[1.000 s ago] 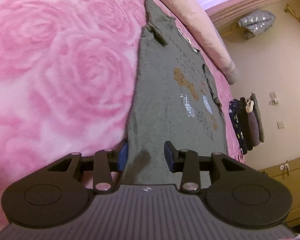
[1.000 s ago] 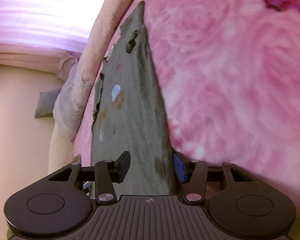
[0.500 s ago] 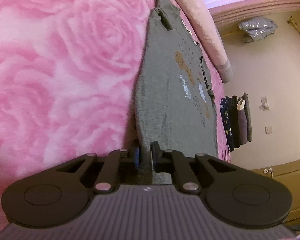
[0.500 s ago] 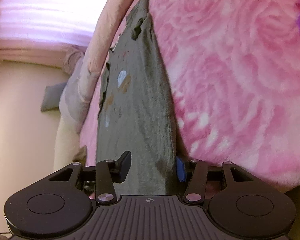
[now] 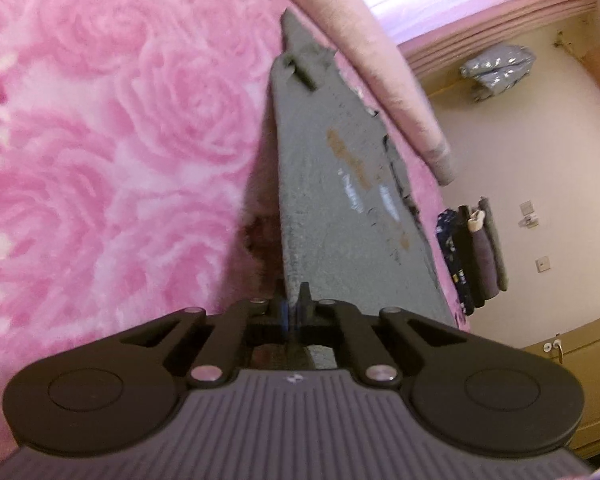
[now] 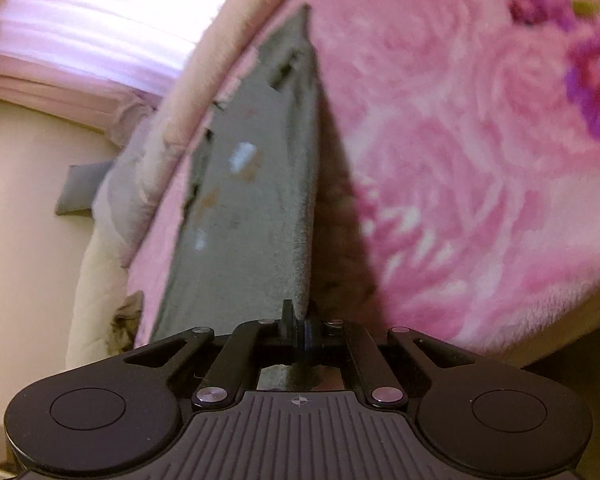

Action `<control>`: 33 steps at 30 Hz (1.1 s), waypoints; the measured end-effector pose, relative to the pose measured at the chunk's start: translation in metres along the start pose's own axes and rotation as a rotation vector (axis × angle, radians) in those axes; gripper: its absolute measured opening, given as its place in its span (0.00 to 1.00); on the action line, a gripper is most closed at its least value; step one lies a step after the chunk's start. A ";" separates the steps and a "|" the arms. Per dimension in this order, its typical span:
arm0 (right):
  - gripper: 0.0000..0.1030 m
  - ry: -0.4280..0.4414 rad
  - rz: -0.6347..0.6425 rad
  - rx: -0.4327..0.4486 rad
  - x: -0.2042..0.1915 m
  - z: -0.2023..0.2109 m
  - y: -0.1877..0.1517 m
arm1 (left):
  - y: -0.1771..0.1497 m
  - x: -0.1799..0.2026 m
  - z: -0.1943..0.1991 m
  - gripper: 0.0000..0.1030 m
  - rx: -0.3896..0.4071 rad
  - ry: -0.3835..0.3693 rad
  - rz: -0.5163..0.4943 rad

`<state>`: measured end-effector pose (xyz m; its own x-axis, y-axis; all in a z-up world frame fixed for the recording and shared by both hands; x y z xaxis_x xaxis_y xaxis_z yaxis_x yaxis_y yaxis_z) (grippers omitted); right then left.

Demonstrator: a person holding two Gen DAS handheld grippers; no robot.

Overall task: Fold clothes
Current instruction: 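Lift the hem with both tools and fold it toward the collar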

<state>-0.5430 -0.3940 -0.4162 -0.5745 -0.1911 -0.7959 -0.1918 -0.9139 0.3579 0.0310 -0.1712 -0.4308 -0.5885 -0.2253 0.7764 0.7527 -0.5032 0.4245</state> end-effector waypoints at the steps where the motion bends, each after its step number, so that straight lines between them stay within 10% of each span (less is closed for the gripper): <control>1: 0.01 0.013 0.006 0.013 -0.004 0.007 0.000 | -0.001 0.003 0.005 0.01 0.006 -0.005 -0.004; 21: 0.01 0.146 -0.011 0.156 -0.032 0.179 -0.088 | -0.130 0.039 0.180 0.01 0.203 -0.132 0.117; 33: 0.01 0.166 -0.041 0.158 -0.063 0.144 -0.018 | -0.051 0.058 0.128 0.01 0.199 -0.157 0.172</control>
<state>-0.6179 -0.3142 -0.3027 -0.4273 -0.2233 -0.8761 -0.3424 -0.8569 0.3854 -0.0036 -0.0519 -0.3471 -0.4063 -0.1539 0.9007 0.8896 -0.2916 0.3515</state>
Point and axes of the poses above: each gripper's, at about its wrist camera, not at the fingertips, and z roughly against the way its jaws point, x to its right, y to its top, the point moved 6 cm from there along -z, roughly the way its jaws point, and after that the axes turned 13 degrees about x, right-handed, at the moved point
